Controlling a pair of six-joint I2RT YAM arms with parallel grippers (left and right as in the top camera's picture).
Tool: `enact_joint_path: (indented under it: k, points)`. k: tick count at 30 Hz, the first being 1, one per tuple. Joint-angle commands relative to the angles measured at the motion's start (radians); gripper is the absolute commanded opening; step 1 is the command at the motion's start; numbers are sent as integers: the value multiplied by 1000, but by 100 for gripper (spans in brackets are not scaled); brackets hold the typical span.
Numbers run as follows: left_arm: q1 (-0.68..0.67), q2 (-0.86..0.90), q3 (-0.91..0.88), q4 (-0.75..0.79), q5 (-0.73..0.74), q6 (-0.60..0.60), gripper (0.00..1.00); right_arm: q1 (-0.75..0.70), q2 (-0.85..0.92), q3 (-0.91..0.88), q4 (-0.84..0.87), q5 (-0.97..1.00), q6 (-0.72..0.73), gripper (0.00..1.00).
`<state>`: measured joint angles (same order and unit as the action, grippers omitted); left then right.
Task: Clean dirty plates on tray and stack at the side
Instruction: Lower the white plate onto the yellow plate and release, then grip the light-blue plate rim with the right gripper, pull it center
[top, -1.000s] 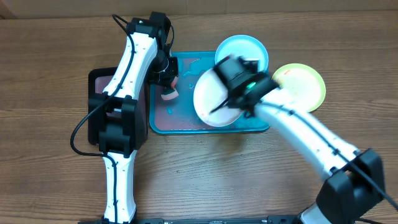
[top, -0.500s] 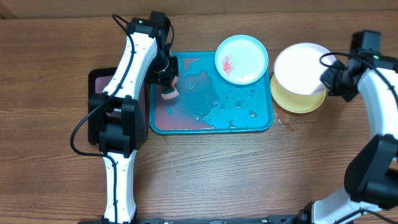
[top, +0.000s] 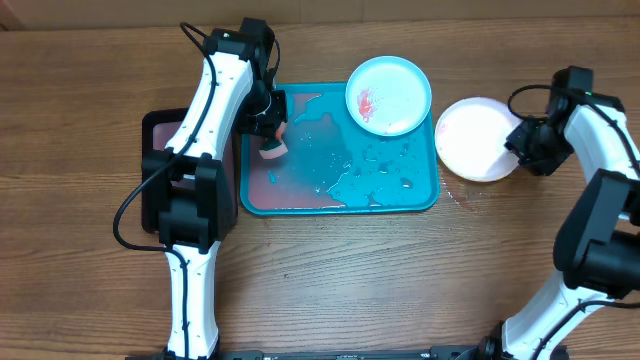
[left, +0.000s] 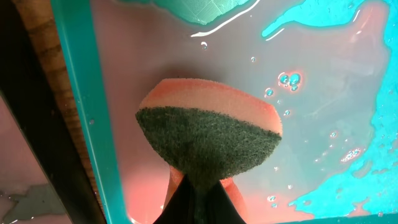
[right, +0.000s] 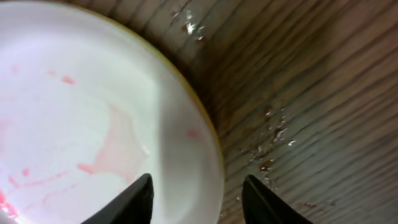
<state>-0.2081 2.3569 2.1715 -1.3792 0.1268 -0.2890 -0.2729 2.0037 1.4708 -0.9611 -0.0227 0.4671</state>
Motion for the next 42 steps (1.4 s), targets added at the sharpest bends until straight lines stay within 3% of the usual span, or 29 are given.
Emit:
enact_joint_path:
  k: [1,6,10,14,19,26,30,34,42]
  points:
    - [-4,-29,-3,2,-3,-19,4,10,-13,50,-17,-99,-59,50]
    - [-4,-29,-3,8,-3,-19,4,42,-25,209,-98,-252,-109,49]
    - [-4,-29,-3,8,-3,-19,4,123,-25,243,-62,-335,-103,48]
    - [-4,-29,-3,7,-4,-19,4,242,14,239,2,-280,-51,46]
    - [-4,-29,-3,7,-4,-19,4,365,96,235,22,-121,70,33]
    - [-4,-29,-3,5,-4,-18,4,442,192,235,36,-6,148,27]
    - [-4,-29,-3,4,-4,-18,4,448,225,235,43,-5,148,23]
    - [-4,-29,-3,3,-4,-18,4,455,235,232,28,-5,146,4]
    - [-4,-29,-3,3,-4,-18,4,531,231,232,-90,-139,26,4]
